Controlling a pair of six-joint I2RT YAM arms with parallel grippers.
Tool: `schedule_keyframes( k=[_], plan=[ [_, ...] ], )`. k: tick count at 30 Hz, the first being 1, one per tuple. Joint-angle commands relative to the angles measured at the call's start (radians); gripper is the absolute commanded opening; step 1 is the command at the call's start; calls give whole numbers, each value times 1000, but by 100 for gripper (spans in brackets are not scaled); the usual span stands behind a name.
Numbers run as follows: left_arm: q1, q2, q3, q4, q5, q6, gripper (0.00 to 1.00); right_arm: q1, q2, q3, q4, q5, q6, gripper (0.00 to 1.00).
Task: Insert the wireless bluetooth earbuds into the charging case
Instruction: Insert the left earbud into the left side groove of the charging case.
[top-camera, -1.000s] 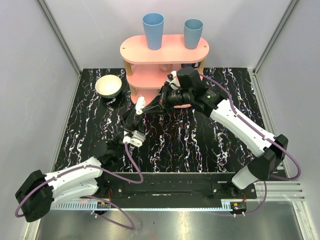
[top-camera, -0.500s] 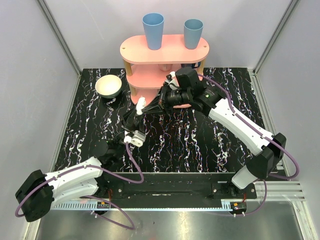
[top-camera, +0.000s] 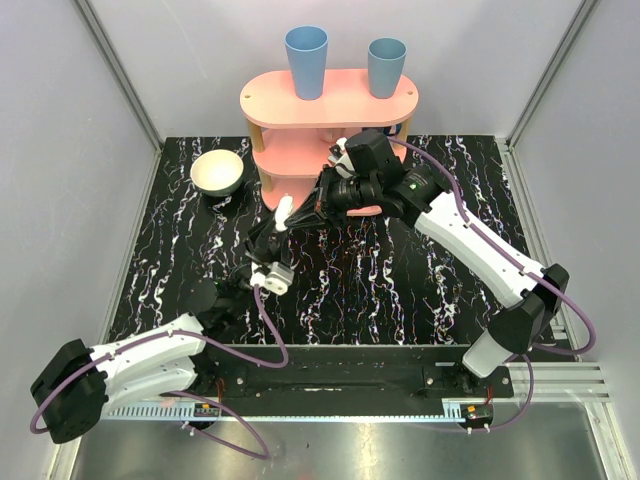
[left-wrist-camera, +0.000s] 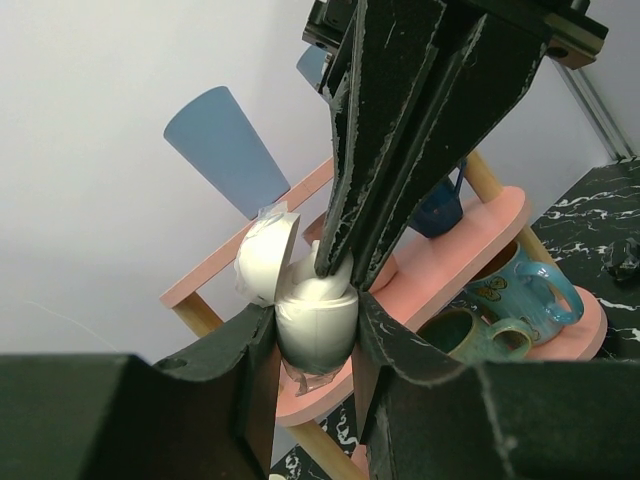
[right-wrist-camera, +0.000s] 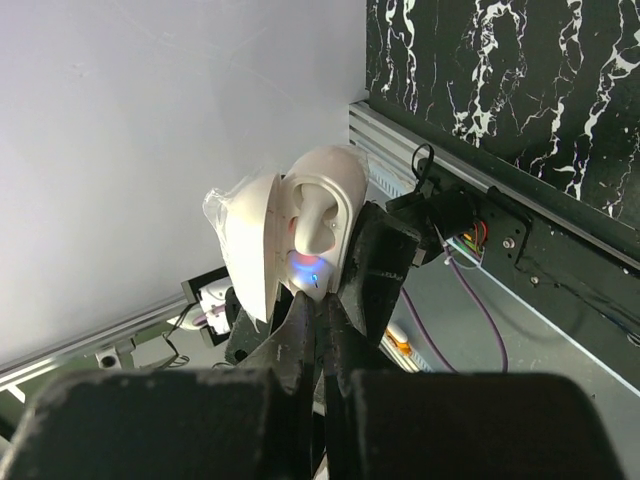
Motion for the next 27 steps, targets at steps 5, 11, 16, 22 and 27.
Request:
schedule_keyframes(
  k=[5,11,16,22,27],
  plan=[
    [-5,-10,24,83,49,37,0,25,33,42,-66,20,-58,4],
    [-25,-19,21,49,49,50,0,25,33,35,-11,-1,-49,11],
    [-31,-28,11,46,34,42,0,26,15,36,16,8,-57,21],
    [-32,-25,13,48,26,22,0,25,-7,30,42,13,-66,29],
    [-32,-16,13,60,20,0,0,26,-28,21,51,35,-75,32]
  ],
)
